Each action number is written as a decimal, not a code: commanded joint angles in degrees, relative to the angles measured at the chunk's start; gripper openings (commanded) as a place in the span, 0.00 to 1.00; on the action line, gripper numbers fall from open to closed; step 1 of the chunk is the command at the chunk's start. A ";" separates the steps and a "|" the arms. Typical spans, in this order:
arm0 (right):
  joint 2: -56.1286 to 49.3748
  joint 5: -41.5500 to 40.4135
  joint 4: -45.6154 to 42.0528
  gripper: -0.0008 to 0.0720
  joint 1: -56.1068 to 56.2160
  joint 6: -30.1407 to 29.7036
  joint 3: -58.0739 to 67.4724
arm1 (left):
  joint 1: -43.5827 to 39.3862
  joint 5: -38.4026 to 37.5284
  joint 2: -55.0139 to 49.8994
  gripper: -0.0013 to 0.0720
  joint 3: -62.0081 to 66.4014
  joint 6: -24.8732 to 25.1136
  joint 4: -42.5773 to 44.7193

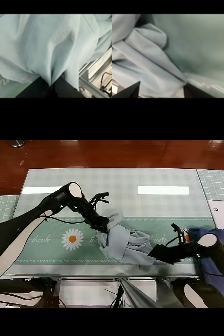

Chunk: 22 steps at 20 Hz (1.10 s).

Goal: Fold the shirts.

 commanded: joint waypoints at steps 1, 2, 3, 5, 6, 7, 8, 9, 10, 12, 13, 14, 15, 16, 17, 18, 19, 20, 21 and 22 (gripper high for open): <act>-6.16 -11.37 9.01 0.86 9.16 -0.02 0.52 | 0.26 -0.02 0.04 0.06 0.11 0.00 -0.04; -7.76 -13.07 10.86 0.86 11.32 -0.28 1.25 | 0.26 -0.02 0.04 0.06 0.11 0.00 -0.04; -9.31 -14.25 12.24 0.73 13.86 -0.72 2.47 | 0.26 -0.02 0.07 0.06 0.13 0.00 -0.04; -10.03 -13.09 13.07 0.05 17.25 -3.32 5.11 | 0.42 -0.13 1.07 0.06 0.13 -0.02 -0.13; -9.31 -11.54 12.79 0.05 17.94 -3.96 7.39 | 0.72 -0.48 2.47 0.06 0.13 0.04 -0.52; -8.15 -10.01 11.37 0.05 17.64 -3.96 10.84 | 1.44 -0.46 4.72 0.06 0.31 0.44 -0.92; -6.67 -8.76 8.37 0.05 16.63 -2.78 16.44 | 2.67 0.20 7.30 0.06 0.94 0.42 -1.22; -5.27 -7.93 4.83 0.05 15.21 -0.26 23.82 | 4.66 1.68 10.38 0.06 2.43 0.42 -2.95; -4.37 -7.78 1.75 0.05 13.88 1.84 31.87 | 6.86 4.15 13.35 0.06 4.44 0.44 -6.14; -4.11 -8.11 -1.88 0.05 11.74 3.85 50.27 | 11.13 12.28 20.04 0.06 9.60 1.01 -13.99; -4.11 -8.37 -3.34 0.05 11.30 4.37 58.71 | 12.31 16.52 23.50 0.06 12.59 3.63 -16.24; -4.11 -7.61 -5.16 0.05 11.28 4.85 67.32 | 13.00 20.17 26.75 0.06 15.61 5.07 -16.20; -4.11 -5.57 -6.56 0.05 11.28 5.09 75.17 | 13.62 22.82 29.59 0.06 17.94 5.95 -16.11; -4.09 -2.86 -7.26 0.05 11.28 5.16 81.61 | 14.38 24.90 32.39 0.06 20.02 6.45 -16.06; -4.00 0.42 -7.61 0.05 11.28 5.16 87.71 | 15.34 25.94 34.95 0.06 21.49 6.43 -16.06; -3.69 3.10 -7.61 0.05 11.28 5.09 92.39 | 16.41 26.43 37.35 0.06 22.51 6.43 -16.06; -3.17 5.16 -7.63 0.05 11.28 4.98 95.97 | 17.66 26.53 40.13 0.06 23.06 6.43 -16.06; -2.08 6.64 -7.65 0.05 11.28 4.42 98.55 | 18.84 26.49 42.58 0.06 23.08 6.36 -15.63; -0.55 7.41 -7.91 0.05 11.28 4.20 99.58 | 19.82 25.94 45.22 0.06 23.08 5.99 -13.92; 1.57 8.15 -8.70 0.05 11.28 4.15 99.60 | 20.44 24.50 47.54 0.06 23.08 5.05 -11.63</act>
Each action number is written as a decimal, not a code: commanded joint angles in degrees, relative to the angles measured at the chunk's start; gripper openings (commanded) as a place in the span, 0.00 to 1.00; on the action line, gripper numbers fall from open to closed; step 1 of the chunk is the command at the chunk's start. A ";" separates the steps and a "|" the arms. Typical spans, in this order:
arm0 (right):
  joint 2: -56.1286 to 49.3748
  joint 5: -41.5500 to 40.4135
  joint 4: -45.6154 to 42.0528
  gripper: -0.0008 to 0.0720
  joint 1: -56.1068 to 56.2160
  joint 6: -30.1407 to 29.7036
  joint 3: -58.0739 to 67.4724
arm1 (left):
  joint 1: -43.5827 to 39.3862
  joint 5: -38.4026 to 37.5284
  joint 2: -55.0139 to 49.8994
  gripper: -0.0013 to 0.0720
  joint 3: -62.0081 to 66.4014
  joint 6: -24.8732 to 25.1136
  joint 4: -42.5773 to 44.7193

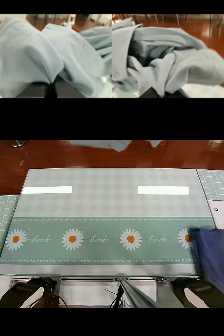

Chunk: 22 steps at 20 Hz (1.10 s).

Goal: Fold the shirts.

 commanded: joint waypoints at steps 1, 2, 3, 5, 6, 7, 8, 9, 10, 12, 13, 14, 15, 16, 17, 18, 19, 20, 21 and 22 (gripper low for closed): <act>4.79 6.16 -3.17 0.05 -0.09 -0.26 7.45 | 2.91 -1.18 8.83 0.05 1.49 -2.03 5.35; 6.54 8.41 -4.39 0.05 -0.09 -0.26 7.45 | 2.91 -4.39 10.58 0.06 1.49 -4.17 8.17; 8.02 10.82 -5.68 0.05 -0.09 -0.22 7.45 | 2.91 -8.31 11.76 0.06 1.49 -5.92 10.21; 9.90 15.63 -6.36 0.05 -0.09 0.00 7.43 | 2.86 -17.99 13.03 0.06 1.44 -9.73 11.23; 10.19 18.14 -6.32 0.05 -0.09 0.48 7.41 | 2.60 -23.37 12.98 0.06 1.42 -11.41 11.17; 10.29 20.65 -6.23 0.05 -0.09 1.09 7.04 | 2.60 -27.28 12.98 0.06 0.79 -12.68 11.19; 10.36 23.28 -6.23 0.05 -0.09 1.33 5.99 | 2.58 -29.68 13.31 0.06 -1.03 -13.75 11.19; 10.36 25.81 -6.23 0.05 -0.09 1.53 4.22 | 2.58 -31.01 13.77 0.06 -3.52 -14.58 11.19; 10.36 27.74 -6.19 0.05 -0.09 2.05 2.16 | 2.58 -31.95 14.43 0.06 -7.17 -15.43 10.99; 10.62 29.99 -5.25 0.05 -0.09 2.21 -4.00 | 2.58 -32.30 15.89 0.06 -16.50 -15.56 9.16; 11.15 29.92 -5.22 0.05 -0.09 2.21 -8.17 | 2.58 -32.26 16.48 0.06 -21.73 -15.47 7.87; 11.91 29.57 -5.40 0.05 -0.09 2.16 -13.64 | 2.38 -31.95 16.79 0.06 -27.54 -13.53 7.26; 12.87 28.44 -5.42 0.05 -0.09 2.12 -19.61 | 1.73 -30.86 16.81 0.06 -33.09 -9.20 7.28; 14.03 26.34 -5.42 0.05 -0.09 2.12 -26.71 | 0.74 -28.52 16.65 0.06 -39.34 -7.78 7.26; 14.95 23.74 -5.42 0.05 -0.09 2.10 -34.03 | -0.63 -24.55 16.26 0.06 -45.48 -7.76 6.86; 15.37 20.81 -5.42 0.05 -0.09 2.10 -40.33 | -2.14 -20.09 15.76 0.06 -50.56 -7.76 6.62; 15.19 16.76 -5.40 0.05 -0.09 2.10 -46.21 | -3.72 -14.73 14.82 0.06 -54.71 -7.72 6.69; 14.45 11.76 -5.42 0.05 -0.09 1.70 -50.82 | -5.05 -8.55 13.33 0.06 -57.94 -7.74 6.67; 13.03 7.10 -5.70 0.05 -0.11 1.49 -53.55 | -6.03 -2.67 11.30 0.06 -59.58 -7.74 6.67; 10.49 2.64 -6.29 0.05 -0.09 1.49 -54.66 | -6.58 2.29 8.92 0.06 -59.91 -7.74 6.67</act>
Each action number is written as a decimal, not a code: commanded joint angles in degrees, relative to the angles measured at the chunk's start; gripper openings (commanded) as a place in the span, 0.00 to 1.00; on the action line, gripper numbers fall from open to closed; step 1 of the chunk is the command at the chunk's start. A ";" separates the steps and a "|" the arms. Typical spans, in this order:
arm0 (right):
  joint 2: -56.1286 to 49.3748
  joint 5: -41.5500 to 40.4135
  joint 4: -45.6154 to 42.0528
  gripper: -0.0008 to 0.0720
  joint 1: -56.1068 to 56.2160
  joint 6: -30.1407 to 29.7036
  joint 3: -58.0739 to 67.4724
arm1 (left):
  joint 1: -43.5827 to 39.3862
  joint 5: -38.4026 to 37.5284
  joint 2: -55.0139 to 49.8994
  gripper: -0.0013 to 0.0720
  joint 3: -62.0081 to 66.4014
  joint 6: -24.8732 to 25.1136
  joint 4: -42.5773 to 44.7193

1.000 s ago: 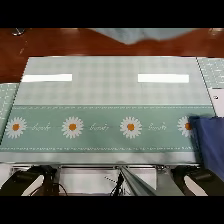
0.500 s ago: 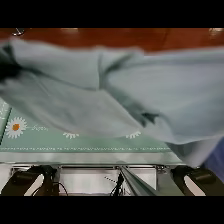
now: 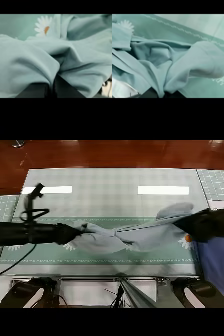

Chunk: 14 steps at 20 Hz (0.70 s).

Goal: Fold the shirts.

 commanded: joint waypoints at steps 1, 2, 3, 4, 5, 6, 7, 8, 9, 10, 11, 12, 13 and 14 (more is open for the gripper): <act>-5.55 -16.39 -0.39 0.05 -0.04 -0.50 -10.12 | -3.04 20.46 -6.51 0.06 -7.48 0.83 -0.72; -8.83 -20.90 -0.37 0.05 -0.04 -0.55 -9.81 | -3.58 26.16 -9.44 0.06 -7.37 0.94 -0.70; -12.81 -25.31 -0.11 0.05 -0.04 -0.50 -9.14 | -4.33 31.12 -12.26 0.06 -7.28 1.22 -0.70; -16.74 -28.70 0.76 0.05 -0.04 -0.50 -8.09 | -5.09 35.67 -15.37 0.06 -7.04 1.22 -0.70; -21.16 -31.69 2.32 0.05 -0.04 -0.50 -6.62 | -5.62 38.56 -18.43 0.06 -6.38 1.18 -0.70; -25.64 -33.81 4.07 0.05 -0.04 -0.46 -4.76 | -5.77 39.50 -21.11 0.06 -5.31 1.18 -1.05; -29.64 -34.77 5.99 0.05 -0.04 -0.42 -2.78 | -5.75 39.43 -23.61 0.06 -3.85 1.18 -2.69; -33.77 -34.73 8.50 0.05 -0.37 -0.42 -0.44 | -5.70 39.41 -25.42 0.06 -2.38 1.18 -3.76; -37.16 -34.12 11.06 0.12 -0.90 -0.37 1.66 | -5.70 39.34 -26.75 0.13 -0.59 1.22 -3.91; -40.19 -33.18 14.34 0.43 -1.68 -0.44 3.61 | -5.53 38.82 -27.36 0.51 1.09 1.27 -3.69; -42.23 -31.54 16.55 0.76 -2.64 -0.61 5.22 | -4.61 36.28 -27.67 0.98 3.19 1.18 -3.17; -43.54 -28.35 17.25 0.88 -4.15 -1.09 7.13 | -2.45 30.97 -27.65 0.98 5.60 1.27 -1.27; -43.74 -24.59 16.74 0.88 -6.01 -2.14 8.55 | 1.18 22.49 -27.61 0.98 8.81 1.22 2.40; -43.30 -19.52 15.69 0.88 -8.68 -3.74 9.84 | 5.16 13.84 -27.58 0.98 11.61 1.20 6.34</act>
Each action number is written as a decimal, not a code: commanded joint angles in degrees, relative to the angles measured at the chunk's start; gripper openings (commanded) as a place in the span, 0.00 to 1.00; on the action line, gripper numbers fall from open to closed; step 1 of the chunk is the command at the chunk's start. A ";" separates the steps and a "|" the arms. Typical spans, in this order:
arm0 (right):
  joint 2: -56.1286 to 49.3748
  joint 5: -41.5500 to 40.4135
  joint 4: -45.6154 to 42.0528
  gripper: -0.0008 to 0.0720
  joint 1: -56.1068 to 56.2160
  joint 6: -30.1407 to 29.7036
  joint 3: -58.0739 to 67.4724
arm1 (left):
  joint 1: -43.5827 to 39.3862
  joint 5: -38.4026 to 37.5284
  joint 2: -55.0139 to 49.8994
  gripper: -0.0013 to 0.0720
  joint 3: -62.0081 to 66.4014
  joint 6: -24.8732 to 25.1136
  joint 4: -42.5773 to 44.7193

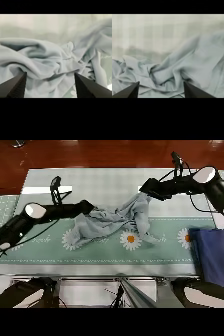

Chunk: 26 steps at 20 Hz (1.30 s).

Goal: Fold the shirts.

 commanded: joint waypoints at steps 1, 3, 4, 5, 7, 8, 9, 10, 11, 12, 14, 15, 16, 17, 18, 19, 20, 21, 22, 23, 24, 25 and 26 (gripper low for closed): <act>-2.67 13.44 0.37 0.88 -7.02 -3.65 4.85 | 10.54 -24.55 -1.20 0.98 8.24 -0.07 10.58; 0.63 22.75 -9.44 0.87 -12.39 -5.95 3.80 | 19.56 -36.59 -0.37 0.86 6.75 -1.27 18.67; 3.26 25.53 -16.20 0.87 -14.58 -5.62 0.70 | 23.74 -39.65 0.31 0.79 2.93 -4.44 21.20; 6.08 25.70 -20.41 0.87 -16.55 -4.26 -3.74 | 27.19 -41.97 0.76 0.80 -1.57 -4.68 19.98; 12.50 22.67 -19.63 0.87 -19.69 -3.19 -15.23 | 31.19 -42.71 1.77 0.84 -11.02 1.46 13.44; 16.24 19.43 -16.57 0.87 -19.89 -3.87 -21.84 | 31.76 -41.38 2.14 0.85 -14.84 3.72 10.71; 19.82 16.13 -13.46 0.87 -19.58 -4.37 -27.93 | 31.50 -39.65 2.23 0.98 -17.59 5.14 8.70; 22.62 13.81 -10.51 0.87 -19.17 -4.83 -32.81 | 30.86 -37.92 2.21 0.98 -19.91 6.78 6.25; 25.05 12.04 -7.67 0.88 -18.49 -5.44 -37.22 | 29.90 -35.54 2.21 0.98 -21.86 8.07 3.52; 26.69 10.99 -5.97 0.87 -17.64 -5.90 -40.39 | 28.74 -32.35 2.21 0.98 -23.32 9.55 0.42; 28.50 8.79 -4.13 0.87 -15.08 -5.84 -45.00 | 25.66 -24.70 2.08 0.98 -25.42 11.85 -6.25; 28.50 7.67 -3.19 0.87 -13.33 -5.79 -46.66 | 23.54 -20.65 1.95 0.98 -26.10 12.52 -8.94; 28.39 6.51 -2.51 0.87 -11.47 -5.79 -47.82 | 20.79 -16.48 1.97 0.98 -26.36 12.48 -11.10; 28.41 5.18 -2.58 0.88 -9.33 -5.70 -48.43 | 18.27 -13.22 1.97 0.97 -26.32 12.46 -12.92; 28.41 3.80 -3.08 0.88 -7.72 -4.79 -48.41 | 16.02 -10.36 1.97 0.85 -26.08 12.44 -14.64; 28.39 1.77 -3.17 0.88 -6.95 -3.13 -48.41 | 14.47 -8.72 1.97 0.47 -25.73 12.41 -16.04; 28.39 -0.11 -3.19 0.88 -6.95 -1.77 -48.39 | 13.51 -8.09 1.97 0.06 -25.16 12.55 -16.63; 28.39 -1.92 -3.65 0.88 -6.93 -0.55 -48.28 | 13.09 -8.00 1.97 0.06 -24.44 12.48 -16.68; 28.39 -2.99 -3.63 0.88 -6.93 -0.24 -48.13 | 13.05 -8.22 1.97 0.06 -23.71 12.48 -16.65; 28.33 -3.56 -3.63 0.88 -6.95 -0.17 -48.00 | 13.05 -8.39 1.99 0.06 -23.15 12.50 -16.65; 27.93 -3.74 -3.61 0.88 -6.93 -0.15 -47.82 | 13.05 -8.37 1.99 0.06 -22.77 12.48 -16.65; 27.12 -3.72 -3.61 0.88 -6.93 -0.17 -47.52 | 13.05 -8.37 1.99 0.06 -22.60 12.48 -16.65; 26.12 -3.72 -3.54 0.88 -6.93 -0.17 -47.19 | 13.05 -8.22 1.97 0.06 -22.60 12.48 -16.65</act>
